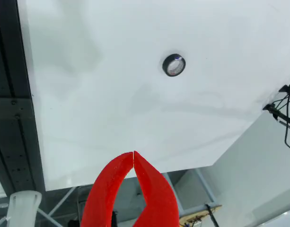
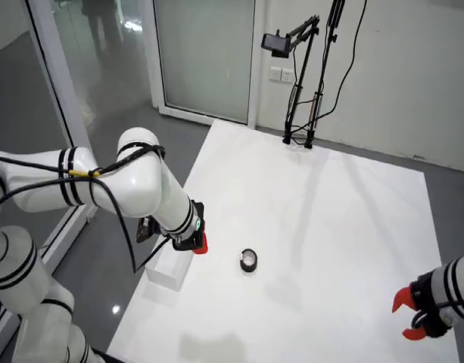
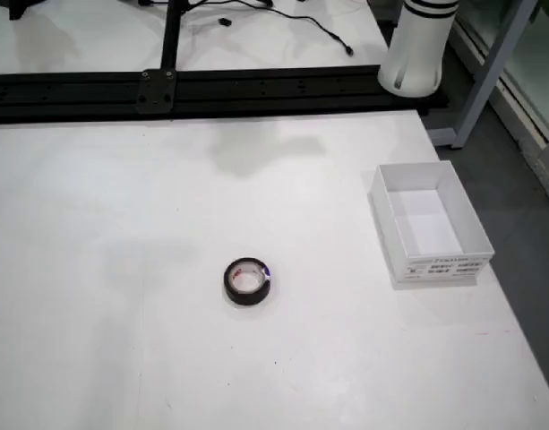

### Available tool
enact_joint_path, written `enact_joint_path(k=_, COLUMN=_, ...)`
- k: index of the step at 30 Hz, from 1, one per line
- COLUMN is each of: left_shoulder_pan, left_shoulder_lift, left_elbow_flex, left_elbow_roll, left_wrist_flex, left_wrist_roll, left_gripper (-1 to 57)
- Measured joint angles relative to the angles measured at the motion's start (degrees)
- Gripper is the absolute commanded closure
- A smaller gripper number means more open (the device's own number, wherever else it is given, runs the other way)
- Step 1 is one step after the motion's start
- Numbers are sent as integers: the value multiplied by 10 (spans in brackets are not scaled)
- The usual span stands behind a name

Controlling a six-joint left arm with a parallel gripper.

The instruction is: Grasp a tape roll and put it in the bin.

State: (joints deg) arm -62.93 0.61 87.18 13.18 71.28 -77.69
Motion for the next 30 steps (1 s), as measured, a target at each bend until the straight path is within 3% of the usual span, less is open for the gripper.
enact_joint_path(k=30, left_shoulder_pan=12, left_shoulder_lift=4, left_elbow_flex=0, left_elbow_roll=3, left_wrist_flex=0, left_wrist_roll=15, left_gripper=558)
